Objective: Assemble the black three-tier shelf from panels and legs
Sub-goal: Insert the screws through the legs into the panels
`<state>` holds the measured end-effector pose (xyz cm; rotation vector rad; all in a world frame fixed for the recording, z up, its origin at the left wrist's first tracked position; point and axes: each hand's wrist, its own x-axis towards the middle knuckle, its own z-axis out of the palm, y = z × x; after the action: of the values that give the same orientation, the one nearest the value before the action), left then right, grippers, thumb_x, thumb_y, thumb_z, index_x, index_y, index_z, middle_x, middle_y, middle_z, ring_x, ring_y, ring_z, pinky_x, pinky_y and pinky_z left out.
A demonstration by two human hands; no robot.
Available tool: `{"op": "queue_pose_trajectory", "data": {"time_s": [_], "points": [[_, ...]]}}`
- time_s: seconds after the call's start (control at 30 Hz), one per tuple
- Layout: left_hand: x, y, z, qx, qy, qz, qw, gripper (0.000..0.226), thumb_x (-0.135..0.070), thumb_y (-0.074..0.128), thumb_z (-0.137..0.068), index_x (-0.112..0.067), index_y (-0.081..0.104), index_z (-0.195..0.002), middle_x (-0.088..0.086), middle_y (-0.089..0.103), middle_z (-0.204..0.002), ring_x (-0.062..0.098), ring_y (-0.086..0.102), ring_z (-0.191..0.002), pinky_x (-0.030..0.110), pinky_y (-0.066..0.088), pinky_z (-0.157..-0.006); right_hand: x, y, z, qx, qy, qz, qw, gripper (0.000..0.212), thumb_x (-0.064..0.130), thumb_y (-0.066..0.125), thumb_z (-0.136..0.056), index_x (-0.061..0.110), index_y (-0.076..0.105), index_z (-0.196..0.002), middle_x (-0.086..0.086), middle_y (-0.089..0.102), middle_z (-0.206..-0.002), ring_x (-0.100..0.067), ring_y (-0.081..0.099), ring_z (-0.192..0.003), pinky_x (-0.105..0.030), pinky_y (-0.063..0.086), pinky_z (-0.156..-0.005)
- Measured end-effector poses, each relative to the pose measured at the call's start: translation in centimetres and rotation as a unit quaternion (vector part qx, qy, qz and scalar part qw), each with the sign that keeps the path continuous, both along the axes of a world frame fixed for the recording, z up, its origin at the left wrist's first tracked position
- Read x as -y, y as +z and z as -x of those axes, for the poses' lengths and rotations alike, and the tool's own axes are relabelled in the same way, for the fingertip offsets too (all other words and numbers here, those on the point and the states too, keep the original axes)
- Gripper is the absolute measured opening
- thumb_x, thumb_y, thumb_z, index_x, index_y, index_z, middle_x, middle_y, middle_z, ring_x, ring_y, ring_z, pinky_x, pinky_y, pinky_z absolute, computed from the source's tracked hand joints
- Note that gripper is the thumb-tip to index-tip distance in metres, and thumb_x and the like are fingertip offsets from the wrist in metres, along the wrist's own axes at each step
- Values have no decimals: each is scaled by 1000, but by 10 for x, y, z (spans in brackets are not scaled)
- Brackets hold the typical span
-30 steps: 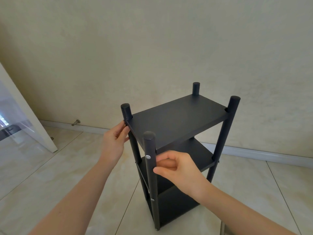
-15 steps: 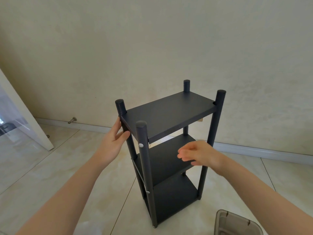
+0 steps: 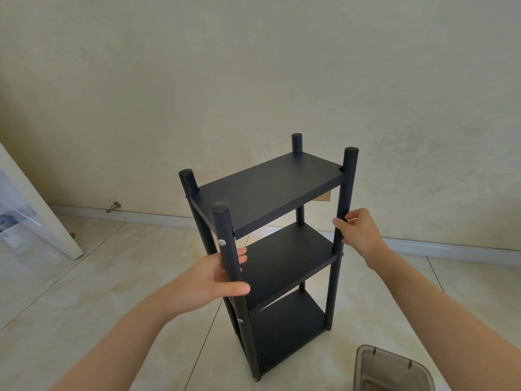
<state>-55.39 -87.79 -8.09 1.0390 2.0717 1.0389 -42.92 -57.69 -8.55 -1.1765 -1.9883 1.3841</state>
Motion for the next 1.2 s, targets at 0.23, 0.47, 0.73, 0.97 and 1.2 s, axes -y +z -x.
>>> {"op": "queue_pose_trajectory", "data": {"time_s": [0.23,0.47,0.73,0.97,1.2], "points": [[-30,-5,-26,-3,178,-152,972,9,-23,68,-95,-27,71,-88,-1,70,-66,12,74,-76,34,49,-94,-9,2,2,-73,18,61,995,35,21,56,-100,17,45,-133,-8,59,-119,-28,57,-108,-48,49,-98],[-41,-9,-29,-25,241,-169,955,27,-29,67,-96,-23,60,-71,-3,55,-53,9,60,-55,25,55,-71,-16,-6,0,-74,28,39,996,32,24,54,-101,19,49,-132,-5,59,-129,-30,55,-118,-54,45,-101],[-42,7,18,-45,288,-182,939,40,-35,58,-101,-13,52,-68,-2,50,-51,11,54,-51,38,54,-79,-9,-3,-21,-125,51,18,991,25,25,62,-96,22,57,-120,-1,65,-115,-26,65,-105,-47,51,-96],[-45,21,64,-59,309,-190,930,31,-37,56,-102,-18,52,-77,-10,47,-49,6,49,-46,33,53,-72,22,8,-55,-149,134,36,979,23,21,67,-91,29,61,-111,8,69,-104,-23,70,-99,-54,56,-88],[-64,16,79,-111,342,-211,909,31,-34,53,-104,-11,52,-84,2,52,-61,6,48,-49,23,43,-63,53,11,-81,-142,208,42,967,25,16,69,-88,28,61,-108,-1,71,-98,-23,72,-96,-53,58,-86]]}}
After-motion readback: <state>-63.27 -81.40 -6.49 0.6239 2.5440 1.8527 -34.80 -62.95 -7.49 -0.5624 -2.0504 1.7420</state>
